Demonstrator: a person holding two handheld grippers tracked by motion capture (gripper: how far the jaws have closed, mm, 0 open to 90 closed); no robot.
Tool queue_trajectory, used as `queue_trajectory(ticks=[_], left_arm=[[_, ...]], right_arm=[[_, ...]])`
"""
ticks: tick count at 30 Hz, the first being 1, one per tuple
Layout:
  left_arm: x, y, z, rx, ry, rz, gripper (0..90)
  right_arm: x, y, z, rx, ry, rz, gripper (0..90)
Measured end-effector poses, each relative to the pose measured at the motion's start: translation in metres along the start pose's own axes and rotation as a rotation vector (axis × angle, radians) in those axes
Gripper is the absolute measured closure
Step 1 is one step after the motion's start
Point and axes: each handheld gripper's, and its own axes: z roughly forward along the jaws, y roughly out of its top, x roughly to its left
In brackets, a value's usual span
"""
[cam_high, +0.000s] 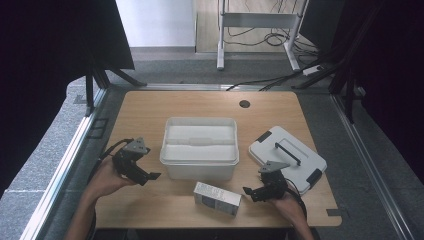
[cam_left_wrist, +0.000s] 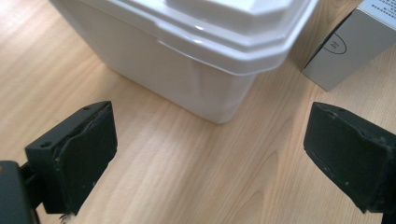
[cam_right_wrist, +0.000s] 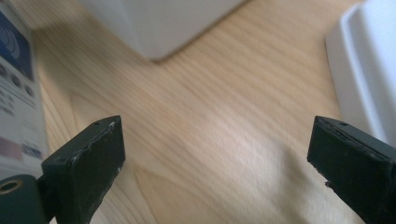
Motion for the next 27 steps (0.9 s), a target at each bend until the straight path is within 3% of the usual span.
queue_trajectory(ticks=[4, 13, 17, 27], left_arm=[[0.009, 0.013, -0.012, 0.012, 0.002, 0.029, 5.1], [0.023, 0.053, -0.029, 0.042, 0.001, 0.098, 12.3], [0.025, 0.074, -0.024, 0.058, -0.012, 0.131, 15.1], [0.025, 0.126, 0.006, 0.115, -0.048, 0.252, 29.9]], right_arm=[[0.0, -0.008, 0.002, 0.021, -0.023, -0.007, 3.1], [0.004, -0.013, 0.004, -0.001, -0.044, -0.023, 0.0], [0.004, -0.013, 0.004, -0.001, -0.044, -0.023, 0.0], [0.004, -0.013, 0.004, -0.002, -0.044, -0.022, 0.0]])
